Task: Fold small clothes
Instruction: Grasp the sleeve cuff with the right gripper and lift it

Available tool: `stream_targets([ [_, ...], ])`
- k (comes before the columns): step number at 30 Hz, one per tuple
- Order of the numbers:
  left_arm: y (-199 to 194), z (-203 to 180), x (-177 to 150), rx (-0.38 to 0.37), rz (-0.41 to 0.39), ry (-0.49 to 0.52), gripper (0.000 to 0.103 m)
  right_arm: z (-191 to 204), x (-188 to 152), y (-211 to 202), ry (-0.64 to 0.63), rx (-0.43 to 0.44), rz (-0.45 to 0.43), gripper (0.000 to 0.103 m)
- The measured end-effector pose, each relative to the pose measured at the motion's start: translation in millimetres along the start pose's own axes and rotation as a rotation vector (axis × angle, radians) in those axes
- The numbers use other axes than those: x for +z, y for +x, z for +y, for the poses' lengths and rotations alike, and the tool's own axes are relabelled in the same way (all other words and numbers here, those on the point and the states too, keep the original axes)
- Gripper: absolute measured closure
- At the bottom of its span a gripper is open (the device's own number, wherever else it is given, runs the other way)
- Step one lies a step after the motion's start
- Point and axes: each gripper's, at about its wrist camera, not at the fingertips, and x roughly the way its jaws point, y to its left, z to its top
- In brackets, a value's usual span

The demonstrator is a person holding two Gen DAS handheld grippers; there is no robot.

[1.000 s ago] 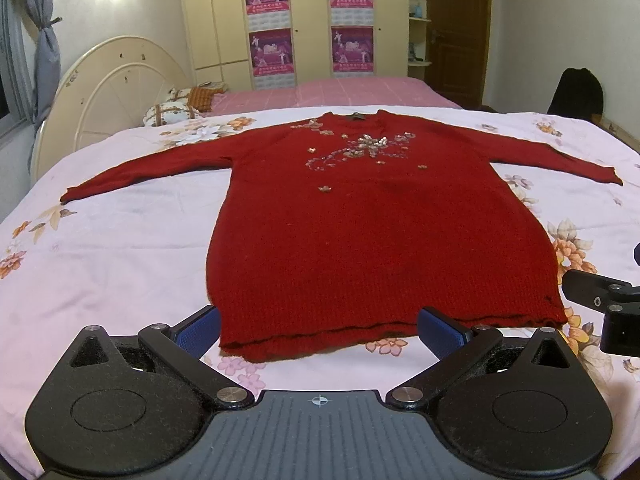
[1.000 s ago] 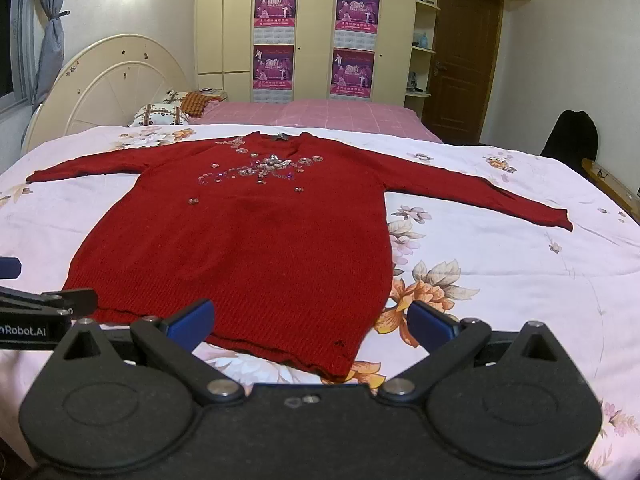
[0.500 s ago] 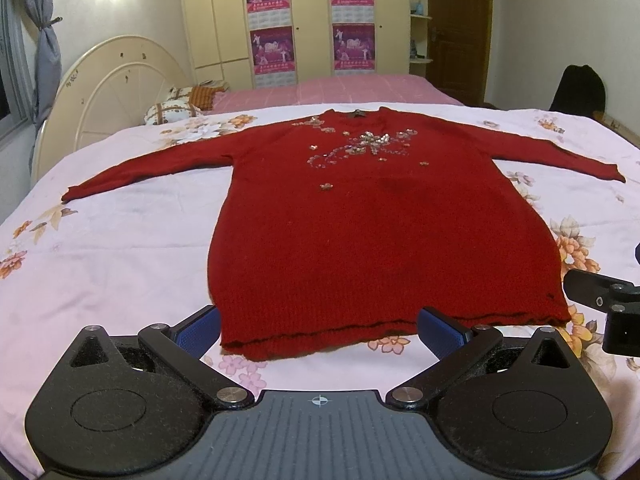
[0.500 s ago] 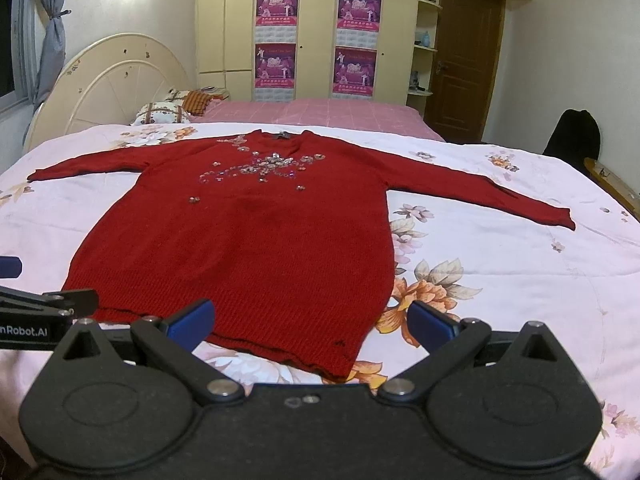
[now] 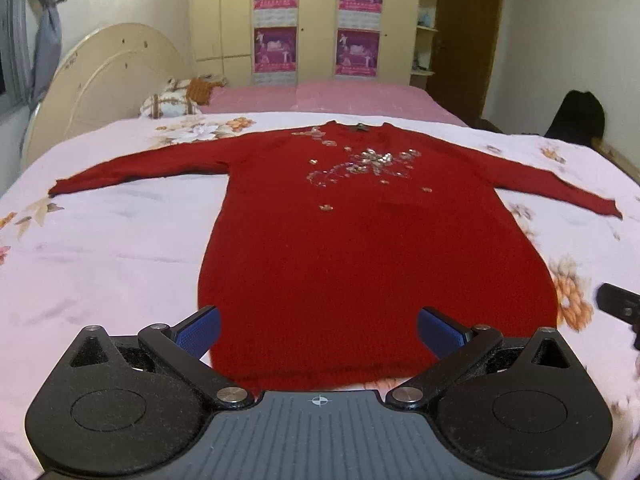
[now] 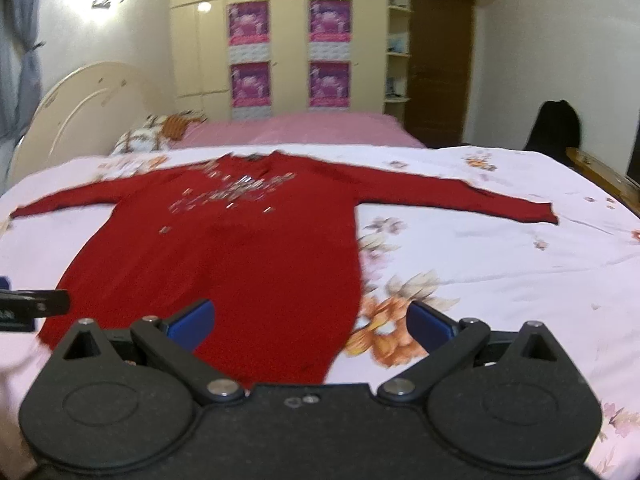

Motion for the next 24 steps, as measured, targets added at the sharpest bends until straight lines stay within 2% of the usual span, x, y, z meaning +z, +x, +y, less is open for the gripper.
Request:
stream_targets([
  [6,27.9,6.9,31.8,0.039,-0.087,0.012,0.000,-43.9,24.6,20.7,0.078,-0.063,-0.075,0.003],
  [15,93.8,13.8,86.8,0.045,-0.123,0.050,0.000,-101.8,65.9,71.5,0.149,-0.153,-0.166,0.006],
  [20,136.4,30.1,106.1,0.089,-0.108,0.021,0.000,-144.1,87.7,116.5,0.249,-0.207,-0.190,0.008],
  [22,154.9,41.4,109.3,0.130,-0.099,-0.001,0.000,-165.6,93.8,135.9,0.307,-0.226,-0.194,0.012],
  [23,166.9,48.9,111.2,0.167,-0.084,-0.018,0.000,-177.0,95.4,146.7,0.334,-0.236,-0.190,0.017],
  [24,176.5,55.3,111.5,0.179,-0.066,-0.023,0.000,-190.9,96.1,160.8,0.373,-0.248,-0.180,0.030],
])
